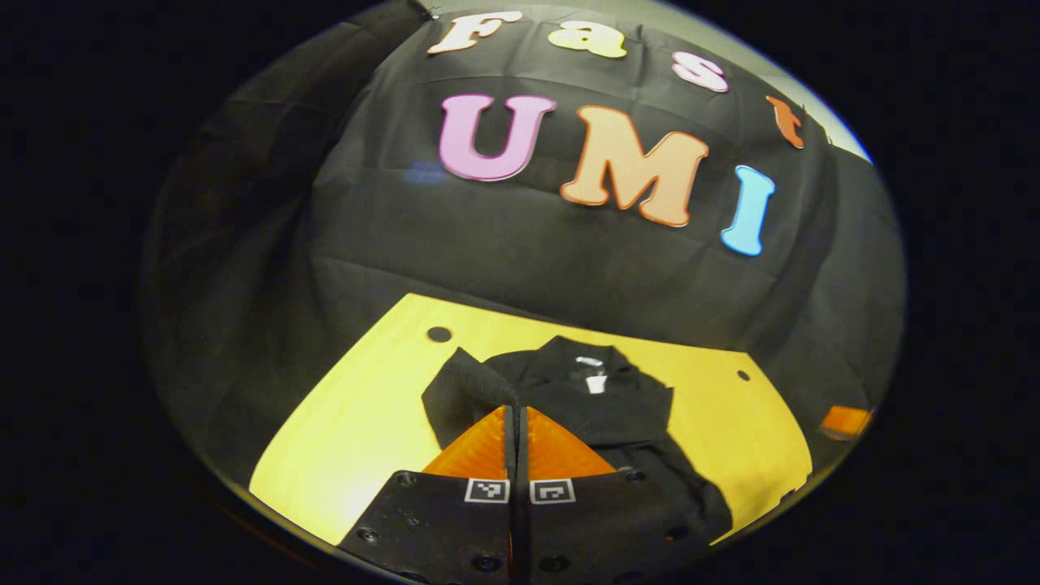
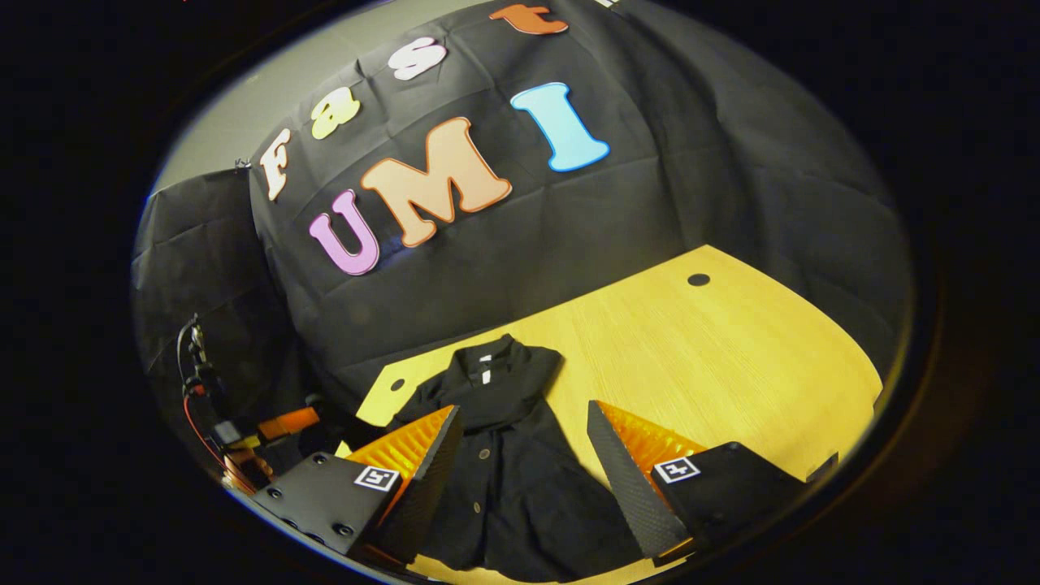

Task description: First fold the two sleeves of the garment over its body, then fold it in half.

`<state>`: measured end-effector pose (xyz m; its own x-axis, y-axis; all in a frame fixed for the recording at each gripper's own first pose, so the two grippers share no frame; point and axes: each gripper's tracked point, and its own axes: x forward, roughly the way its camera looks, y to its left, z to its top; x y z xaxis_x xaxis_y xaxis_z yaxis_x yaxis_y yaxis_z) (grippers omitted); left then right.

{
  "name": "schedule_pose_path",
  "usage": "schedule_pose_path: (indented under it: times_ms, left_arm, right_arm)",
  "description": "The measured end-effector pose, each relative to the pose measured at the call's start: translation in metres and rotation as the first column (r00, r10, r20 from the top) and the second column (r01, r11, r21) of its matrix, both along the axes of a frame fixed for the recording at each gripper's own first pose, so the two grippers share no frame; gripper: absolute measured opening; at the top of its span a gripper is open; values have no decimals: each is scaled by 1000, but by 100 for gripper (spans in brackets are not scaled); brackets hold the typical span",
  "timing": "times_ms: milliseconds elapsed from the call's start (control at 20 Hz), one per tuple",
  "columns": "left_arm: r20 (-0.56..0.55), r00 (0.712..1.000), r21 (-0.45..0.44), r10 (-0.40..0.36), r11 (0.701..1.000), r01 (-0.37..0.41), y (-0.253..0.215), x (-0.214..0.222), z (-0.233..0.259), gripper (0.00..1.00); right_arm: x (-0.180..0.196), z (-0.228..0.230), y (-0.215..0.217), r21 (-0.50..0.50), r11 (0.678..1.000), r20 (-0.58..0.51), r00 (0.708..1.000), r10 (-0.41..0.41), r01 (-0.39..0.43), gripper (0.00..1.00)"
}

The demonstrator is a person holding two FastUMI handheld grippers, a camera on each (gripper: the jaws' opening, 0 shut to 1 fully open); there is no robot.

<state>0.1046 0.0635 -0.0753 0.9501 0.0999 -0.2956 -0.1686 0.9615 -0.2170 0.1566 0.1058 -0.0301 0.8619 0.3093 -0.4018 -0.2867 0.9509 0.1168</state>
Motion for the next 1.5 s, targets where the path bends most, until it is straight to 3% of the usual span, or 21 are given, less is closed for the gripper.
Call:
schedule_pose_path:
  times_ms: [200,350,500,850,1100,1350,1400,1450,1500]
  left_arm:
    - [57,994,-6,-96,995,97,-61,44,12,0]
    - [28,986,67,-164,985,162,-94,77,9,0]
    - [19,975,86,-219,972,217,-134,107,1,0]
    - [-31,964,59,-265,962,266,-193,147,-33,0]
    - [-72,968,55,-241,968,246,-203,158,-53,0]
    - [8,965,55,-263,963,262,-212,158,-29,0]
    - [37,958,56,-283,958,281,-217,157,-21,8]
    - [62,951,63,-304,952,300,-220,153,-10,8]
    - [84,946,81,-313,948,307,-218,149,-2,27]
  right_arm:
    - [4,-24,-19,20,1000,-94,996,5,-3,98]
    - [9,-35,-26,12,1000,-129,991,19,-17,98]
    - [14,-46,-34,-9,999,-161,986,31,-33,98]
    - [7,-74,-32,-34,996,-217,973,72,-82,98]
    - [-4,-96,-30,-50,993,-272,958,92,-109,97]
    - [-9,-109,-29,-82,989,-294,951,96,-125,97]
    - [-10,-110,-29,-82,988,-295,950,99,-128,97]
    - [-10,-110,-27,-84,988,-295,950,102,-132,97]
    - [-11,-112,-27,-88,987,-291,951,104,-135,97]
